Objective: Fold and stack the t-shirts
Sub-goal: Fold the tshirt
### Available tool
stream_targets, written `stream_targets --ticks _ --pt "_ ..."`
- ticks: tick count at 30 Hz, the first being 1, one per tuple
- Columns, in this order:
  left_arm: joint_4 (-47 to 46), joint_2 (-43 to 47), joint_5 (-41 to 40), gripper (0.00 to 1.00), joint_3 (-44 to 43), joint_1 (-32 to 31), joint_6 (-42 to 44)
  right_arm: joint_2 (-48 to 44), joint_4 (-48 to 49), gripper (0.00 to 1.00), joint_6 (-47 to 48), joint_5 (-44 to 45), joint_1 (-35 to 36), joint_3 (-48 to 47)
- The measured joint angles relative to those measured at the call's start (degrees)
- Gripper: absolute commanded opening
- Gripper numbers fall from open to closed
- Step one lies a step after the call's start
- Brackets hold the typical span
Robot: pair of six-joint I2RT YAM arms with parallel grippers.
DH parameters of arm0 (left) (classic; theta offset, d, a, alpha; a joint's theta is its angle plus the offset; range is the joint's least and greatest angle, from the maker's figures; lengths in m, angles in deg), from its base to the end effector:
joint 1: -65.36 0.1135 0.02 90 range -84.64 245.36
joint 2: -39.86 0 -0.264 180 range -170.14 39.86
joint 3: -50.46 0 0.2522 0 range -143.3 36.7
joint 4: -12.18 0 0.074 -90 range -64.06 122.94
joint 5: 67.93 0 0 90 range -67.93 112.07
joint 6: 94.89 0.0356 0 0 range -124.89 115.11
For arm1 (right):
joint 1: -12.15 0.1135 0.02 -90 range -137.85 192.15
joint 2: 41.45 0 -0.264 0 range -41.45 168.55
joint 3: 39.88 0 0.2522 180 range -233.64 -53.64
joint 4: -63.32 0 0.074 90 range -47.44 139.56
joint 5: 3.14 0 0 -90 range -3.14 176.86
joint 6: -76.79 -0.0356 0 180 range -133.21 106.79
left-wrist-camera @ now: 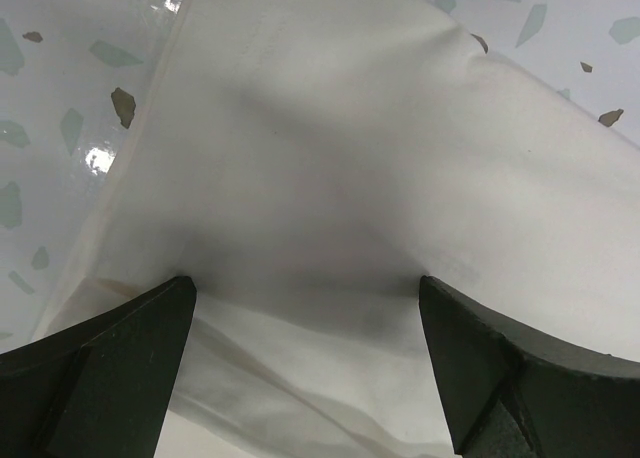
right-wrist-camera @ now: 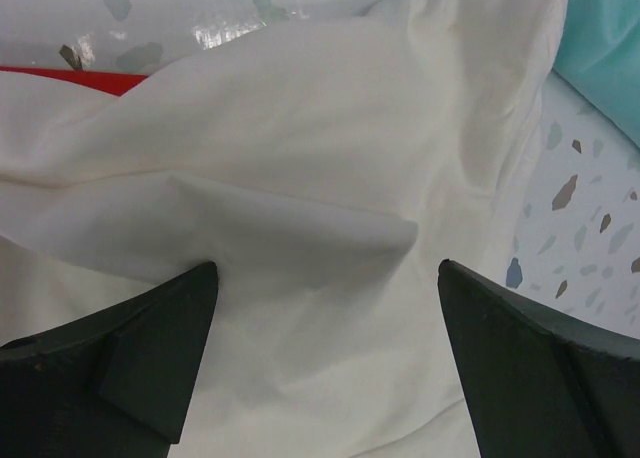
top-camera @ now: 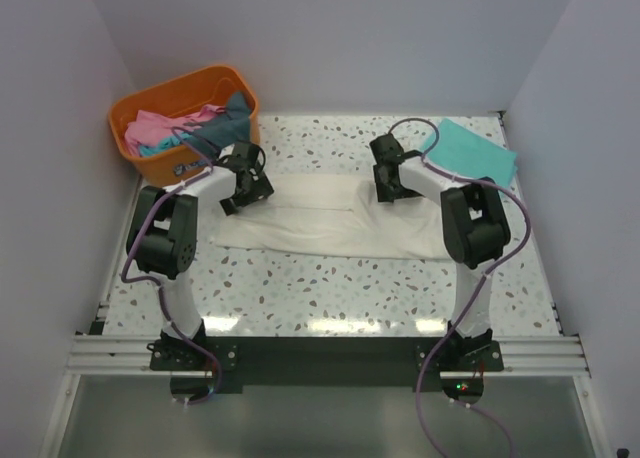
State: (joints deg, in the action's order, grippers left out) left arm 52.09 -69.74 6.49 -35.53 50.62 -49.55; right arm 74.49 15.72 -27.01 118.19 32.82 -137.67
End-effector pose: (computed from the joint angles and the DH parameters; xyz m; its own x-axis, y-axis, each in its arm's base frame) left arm 0.3776 -0.0895 0.1643 -0.7066 -0.5142 -0.4861 -0.5165 0.8444 -0.1424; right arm 0.3976 0.1302 0.1771 -0.8527 -0.1039 -0.5119 0.1047 0.9261 -0.3624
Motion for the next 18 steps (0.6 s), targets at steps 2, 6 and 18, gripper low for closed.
stream_targets --ticks 2,6,18 --pt "0.0 0.0 -0.2 1.00 0.0 0.0 0.3 1.4 -0.2 0.99 -0.1 1.0 0.1 -0.4" --pt "0.1 0.0 -0.4 1.00 0.0 0.1 0.8 2.5 -1.1 0.99 -0.3 4.7 0.3 -2.0" --pt "0.0 0.0 -2.7 1.00 0.6 0.3 2.3 8.4 -0.8 0.99 3.6 18.5 -5.1 -17.3"
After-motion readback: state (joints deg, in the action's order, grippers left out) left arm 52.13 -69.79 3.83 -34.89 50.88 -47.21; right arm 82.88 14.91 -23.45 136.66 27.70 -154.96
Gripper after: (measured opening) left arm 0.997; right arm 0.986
